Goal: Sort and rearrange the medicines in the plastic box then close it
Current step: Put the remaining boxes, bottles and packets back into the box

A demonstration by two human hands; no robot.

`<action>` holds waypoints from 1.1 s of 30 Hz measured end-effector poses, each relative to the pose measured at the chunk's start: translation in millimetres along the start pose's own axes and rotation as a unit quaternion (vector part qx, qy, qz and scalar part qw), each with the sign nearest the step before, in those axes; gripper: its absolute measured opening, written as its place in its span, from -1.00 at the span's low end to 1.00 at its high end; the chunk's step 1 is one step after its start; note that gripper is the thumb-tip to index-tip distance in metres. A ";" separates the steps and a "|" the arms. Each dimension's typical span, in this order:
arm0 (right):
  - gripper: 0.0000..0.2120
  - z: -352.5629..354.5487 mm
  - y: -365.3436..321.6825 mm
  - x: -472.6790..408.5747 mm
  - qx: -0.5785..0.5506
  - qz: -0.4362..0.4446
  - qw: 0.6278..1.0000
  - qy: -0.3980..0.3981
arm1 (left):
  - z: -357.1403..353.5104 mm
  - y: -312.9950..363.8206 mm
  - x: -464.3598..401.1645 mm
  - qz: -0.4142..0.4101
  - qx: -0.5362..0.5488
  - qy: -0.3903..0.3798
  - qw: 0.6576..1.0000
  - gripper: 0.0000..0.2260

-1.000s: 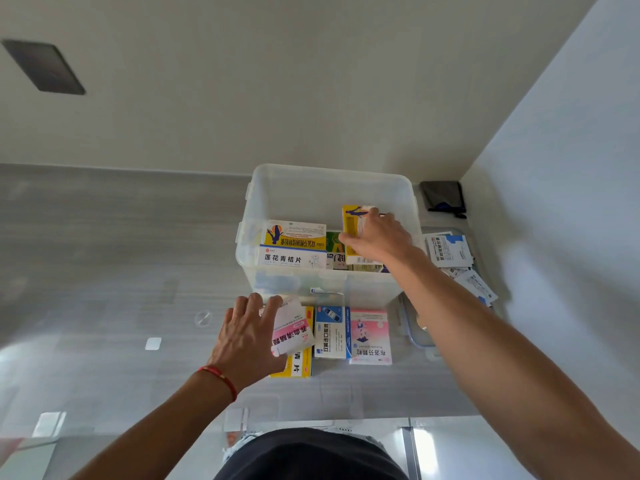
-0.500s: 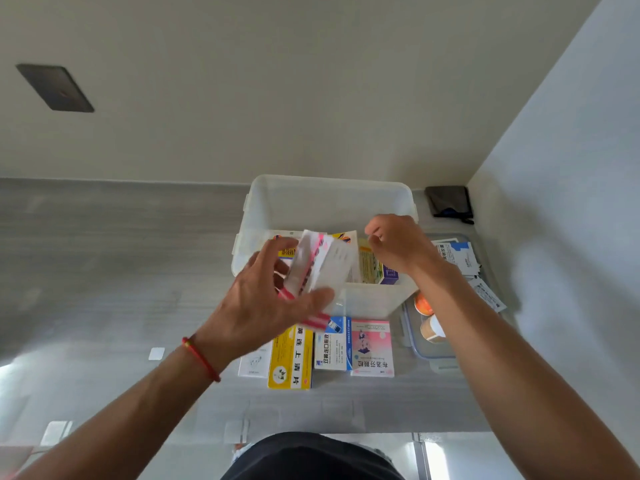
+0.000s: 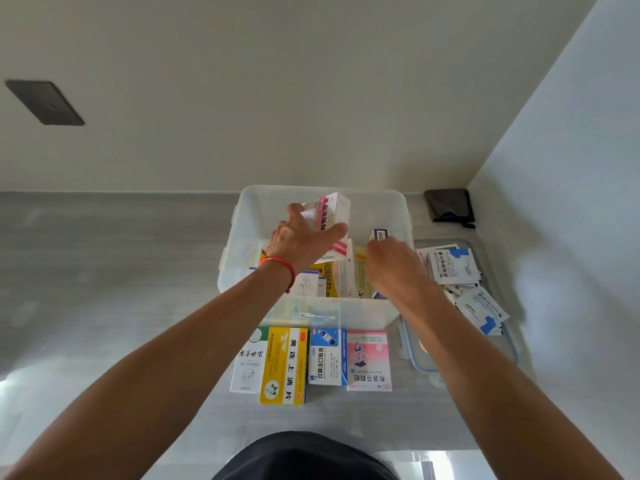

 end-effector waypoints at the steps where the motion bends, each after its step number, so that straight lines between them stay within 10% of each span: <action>1: -0.83 -12.1 -4.2 -1.3 -0.001 -0.001 0.999 -0.049 | 0.7 -4.4 -0.9 0.001 0.000 0.009 1.000 -0.26; 18: -0.61 -48.4 -4.4 -6.8 -0.085 -0.017 0.978 -0.190 | 8.1 -34.9 5.8 -0.031 -0.008 0.049 0.998 -0.30; 26: -0.85 48.9 15.2 15.2 -0.189 0.023 0.963 0.190 | -5.7 -18.7 -17.8 -0.011 -0.070 0.004 0.997 -0.20; 33: -0.88 50.4 19.5 23.2 -0.232 0.017 0.940 0.249 | -33.2 -13.9 -40.2 0.041 -0.211 0.003 0.977 -0.22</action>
Point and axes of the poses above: each hand's wrist, its own x-axis away from the middle knuckle, its own z-axis out of the back of the hand, y = z × x, the point moved 10 cm from there along -x, towards the middle knuckle, and after that the axes turned 3 degrees about z, right-handed, at the moved point
